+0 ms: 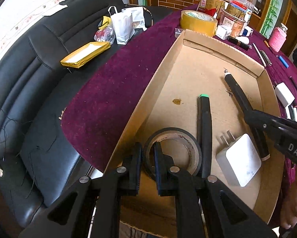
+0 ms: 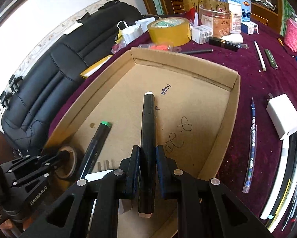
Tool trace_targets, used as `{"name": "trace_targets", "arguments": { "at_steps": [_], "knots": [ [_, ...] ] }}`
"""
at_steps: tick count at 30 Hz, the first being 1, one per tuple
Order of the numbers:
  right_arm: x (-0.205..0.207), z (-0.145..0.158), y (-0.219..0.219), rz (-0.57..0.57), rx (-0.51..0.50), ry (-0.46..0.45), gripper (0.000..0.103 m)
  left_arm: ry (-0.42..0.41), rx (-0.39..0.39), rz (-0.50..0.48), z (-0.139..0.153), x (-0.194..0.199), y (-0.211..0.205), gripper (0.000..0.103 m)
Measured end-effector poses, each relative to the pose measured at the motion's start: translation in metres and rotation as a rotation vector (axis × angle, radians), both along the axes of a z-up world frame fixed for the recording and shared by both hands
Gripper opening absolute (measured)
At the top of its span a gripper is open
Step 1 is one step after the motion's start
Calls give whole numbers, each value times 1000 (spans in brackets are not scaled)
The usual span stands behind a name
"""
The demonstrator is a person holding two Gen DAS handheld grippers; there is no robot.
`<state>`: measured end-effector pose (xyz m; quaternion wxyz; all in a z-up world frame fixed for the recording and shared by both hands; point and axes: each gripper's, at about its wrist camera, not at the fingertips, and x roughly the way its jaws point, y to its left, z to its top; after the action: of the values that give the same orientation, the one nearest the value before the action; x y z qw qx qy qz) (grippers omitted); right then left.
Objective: Organize rigid objects
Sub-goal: 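Lower the tape roll and marker into the tray and open both tools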
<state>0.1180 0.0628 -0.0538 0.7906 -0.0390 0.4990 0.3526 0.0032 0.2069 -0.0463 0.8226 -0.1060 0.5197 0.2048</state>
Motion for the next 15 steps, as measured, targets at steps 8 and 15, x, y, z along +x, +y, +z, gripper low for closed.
{"name": "trace_targets", "arguments": {
  "at_steps": [8,15],
  "knots": [
    [-4,-3,10,3,-78,-60,18,-9,4,-7,-1,-1,0,13],
    [-3,-2,5,7,-53,-34,22,-21,-27,-26,4,-5,-5,35]
  ]
}}
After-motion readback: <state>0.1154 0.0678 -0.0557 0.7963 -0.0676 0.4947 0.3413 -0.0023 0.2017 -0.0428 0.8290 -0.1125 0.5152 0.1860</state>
